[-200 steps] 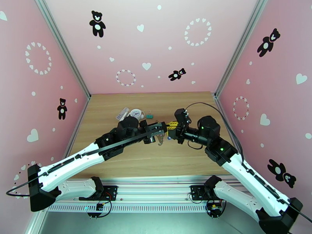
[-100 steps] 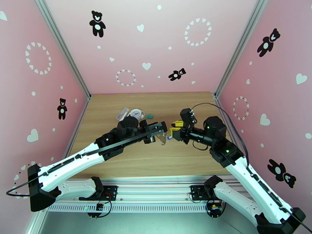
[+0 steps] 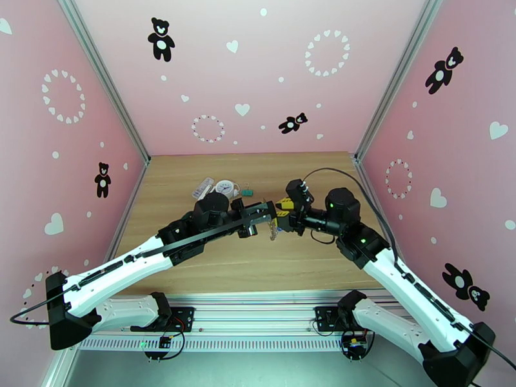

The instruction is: Remove the keys from the keyring

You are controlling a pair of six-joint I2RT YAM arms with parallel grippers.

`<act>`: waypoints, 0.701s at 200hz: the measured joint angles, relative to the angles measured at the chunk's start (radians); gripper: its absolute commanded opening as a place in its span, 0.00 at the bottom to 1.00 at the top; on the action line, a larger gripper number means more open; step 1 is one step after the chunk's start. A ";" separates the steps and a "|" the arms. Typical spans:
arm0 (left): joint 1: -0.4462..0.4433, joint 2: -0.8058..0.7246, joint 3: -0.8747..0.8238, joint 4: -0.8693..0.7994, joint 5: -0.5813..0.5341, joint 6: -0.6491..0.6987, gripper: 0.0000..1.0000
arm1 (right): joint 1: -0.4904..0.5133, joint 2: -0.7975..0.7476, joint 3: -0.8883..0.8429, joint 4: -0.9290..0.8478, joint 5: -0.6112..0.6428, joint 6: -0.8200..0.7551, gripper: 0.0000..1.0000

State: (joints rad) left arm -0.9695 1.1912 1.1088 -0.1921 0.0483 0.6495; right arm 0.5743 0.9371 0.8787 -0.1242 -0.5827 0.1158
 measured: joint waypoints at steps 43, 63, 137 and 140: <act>0.000 0.000 0.000 0.003 0.000 -0.007 0.00 | 0.053 0.029 0.000 0.009 0.052 -0.037 0.34; 0.000 0.000 0.000 0.006 0.000 -0.007 0.00 | 0.060 0.030 0.001 0.008 0.104 -0.050 0.27; 0.000 0.000 0.000 0.006 0.000 -0.007 0.00 | 0.061 -0.007 0.008 -0.047 0.179 -0.109 0.26; 0.000 0.000 0.000 0.006 0.000 -0.007 0.00 | 0.060 -0.010 0.009 -0.051 0.179 -0.114 0.27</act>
State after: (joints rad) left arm -0.9695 1.1912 1.1088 -0.1864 0.0483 0.6426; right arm 0.6346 0.9276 0.8879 -0.1757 -0.4038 0.0017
